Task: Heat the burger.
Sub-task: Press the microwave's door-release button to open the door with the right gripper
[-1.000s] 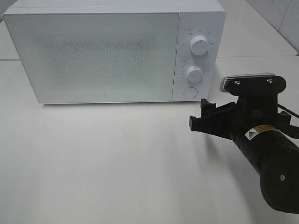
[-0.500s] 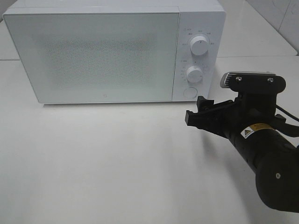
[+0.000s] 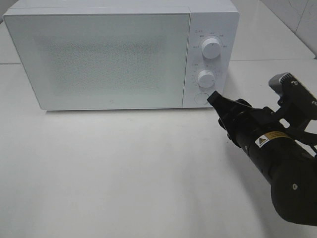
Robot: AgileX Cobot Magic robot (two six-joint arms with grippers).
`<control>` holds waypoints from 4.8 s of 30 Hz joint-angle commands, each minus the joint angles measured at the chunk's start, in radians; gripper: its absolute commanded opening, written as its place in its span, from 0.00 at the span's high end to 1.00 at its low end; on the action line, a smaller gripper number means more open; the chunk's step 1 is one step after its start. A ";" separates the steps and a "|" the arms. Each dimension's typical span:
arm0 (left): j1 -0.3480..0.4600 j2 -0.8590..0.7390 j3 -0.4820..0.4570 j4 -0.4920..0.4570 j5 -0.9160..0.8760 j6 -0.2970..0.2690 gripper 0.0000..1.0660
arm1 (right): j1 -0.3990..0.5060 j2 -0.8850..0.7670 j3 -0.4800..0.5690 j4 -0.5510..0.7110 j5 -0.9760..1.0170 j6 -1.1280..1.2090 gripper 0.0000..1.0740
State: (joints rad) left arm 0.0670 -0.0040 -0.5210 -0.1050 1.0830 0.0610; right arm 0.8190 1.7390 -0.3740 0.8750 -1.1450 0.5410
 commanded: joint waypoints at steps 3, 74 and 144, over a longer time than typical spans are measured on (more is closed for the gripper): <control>0.000 -0.005 0.004 -0.003 -0.011 -0.004 0.06 | 0.004 -0.003 -0.010 0.001 0.045 0.345 0.82; 0.000 -0.005 0.004 -0.003 -0.011 -0.004 0.06 | -0.232 0.394 -0.411 -0.219 0.114 0.907 1.00; 0.000 -0.005 0.004 -0.003 -0.011 -0.004 0.06 | -0.263 0.467 -0.600 -0.165 0.122 0.805 1.00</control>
State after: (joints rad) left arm 0.0670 -0.0040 -0.5210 -0.1050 1.0830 0.0610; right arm 0.5860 2.2070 -0.9430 0.8090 -0.9650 1.3450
